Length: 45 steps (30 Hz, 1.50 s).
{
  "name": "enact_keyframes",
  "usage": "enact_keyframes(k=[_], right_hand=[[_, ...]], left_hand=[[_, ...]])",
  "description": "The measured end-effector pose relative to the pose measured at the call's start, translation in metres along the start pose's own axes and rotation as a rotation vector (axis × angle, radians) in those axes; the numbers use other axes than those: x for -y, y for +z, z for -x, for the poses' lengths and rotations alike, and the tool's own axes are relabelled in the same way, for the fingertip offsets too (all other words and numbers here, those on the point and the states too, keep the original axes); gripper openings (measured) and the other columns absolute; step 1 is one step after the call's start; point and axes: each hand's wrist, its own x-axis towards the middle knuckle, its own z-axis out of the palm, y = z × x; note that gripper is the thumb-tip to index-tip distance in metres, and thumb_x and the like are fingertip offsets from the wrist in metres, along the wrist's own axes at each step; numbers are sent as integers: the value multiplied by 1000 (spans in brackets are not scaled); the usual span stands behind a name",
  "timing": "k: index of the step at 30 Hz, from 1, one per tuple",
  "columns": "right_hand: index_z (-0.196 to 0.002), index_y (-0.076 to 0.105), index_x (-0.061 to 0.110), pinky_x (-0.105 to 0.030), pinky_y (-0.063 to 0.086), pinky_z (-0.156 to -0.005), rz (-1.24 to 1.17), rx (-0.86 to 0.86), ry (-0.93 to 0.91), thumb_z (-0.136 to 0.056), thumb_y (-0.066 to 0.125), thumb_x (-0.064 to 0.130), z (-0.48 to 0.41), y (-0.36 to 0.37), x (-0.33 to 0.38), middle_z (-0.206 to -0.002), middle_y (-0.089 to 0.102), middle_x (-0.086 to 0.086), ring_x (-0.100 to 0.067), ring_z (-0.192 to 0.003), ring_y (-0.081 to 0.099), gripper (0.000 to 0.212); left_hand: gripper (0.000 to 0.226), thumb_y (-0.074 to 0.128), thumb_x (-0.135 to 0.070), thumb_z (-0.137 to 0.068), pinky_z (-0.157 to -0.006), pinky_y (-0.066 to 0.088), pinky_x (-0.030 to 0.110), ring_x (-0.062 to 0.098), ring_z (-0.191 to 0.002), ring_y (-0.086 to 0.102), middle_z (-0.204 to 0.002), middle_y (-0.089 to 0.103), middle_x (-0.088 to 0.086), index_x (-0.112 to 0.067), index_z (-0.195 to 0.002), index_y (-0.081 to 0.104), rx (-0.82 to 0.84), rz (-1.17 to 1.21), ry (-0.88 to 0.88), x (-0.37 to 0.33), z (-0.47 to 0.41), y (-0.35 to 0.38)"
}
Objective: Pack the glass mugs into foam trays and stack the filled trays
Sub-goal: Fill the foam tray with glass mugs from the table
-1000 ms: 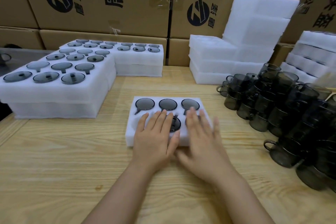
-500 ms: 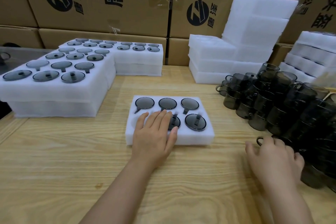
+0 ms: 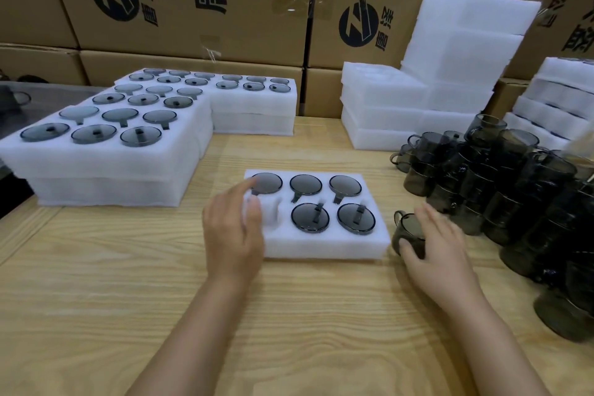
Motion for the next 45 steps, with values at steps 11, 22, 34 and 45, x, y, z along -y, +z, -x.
enact_keyframes(k=[11, 22, 34, 45], right_hand=[[-132, 52, 15, -30, 37, -94, -224, -233, 53, -73, 79, 24, -3, 3, 5, -120, 46, -3, -24, -115, 46, 65], [-117, 62, 10, -14, 40, -87, -507, -302, -245, -60, 85, 40, -9, 1, 152, -103, 45, 2, -14, -96, 50, 69], [-88, 70, 8, -44, 36, -96, -91, -286, -203, -61, 69, 65, -3, 64, 187, -85, 58, -7, -30, -90, 55, 63], [-121, 60, 6, -45, 11, -117, -65, -122, -329, -80, 51, 59, 5, 60, 179, -130, 52, -8, -25, -128, 42, 68]], left_hand=[[50, 46, 6, -89, -91, 44, 19, 5, -119, 54, -129, 58, -12, -23, -129, 53, 267, 718, -663, 36, -17, -1], [32, 48, -7, -93, -86, 50, 32, 22, -110, 62, -122, 65, 7, -16, -121, 61, 232, 855, -791, 36, -21, -2], [42, 56, -24, -77, -98, 46, 34, 22, -112, 61, -122, 65, 11, -11, -117, 62, 295, 986, -794, 37, -26, -7], [36, 61, -13, -75, -66, 54, 20, 12, -89, 70, -97, 74, -3, -15, -111, 66, 327, 929, -741, 37, -26, -1]])
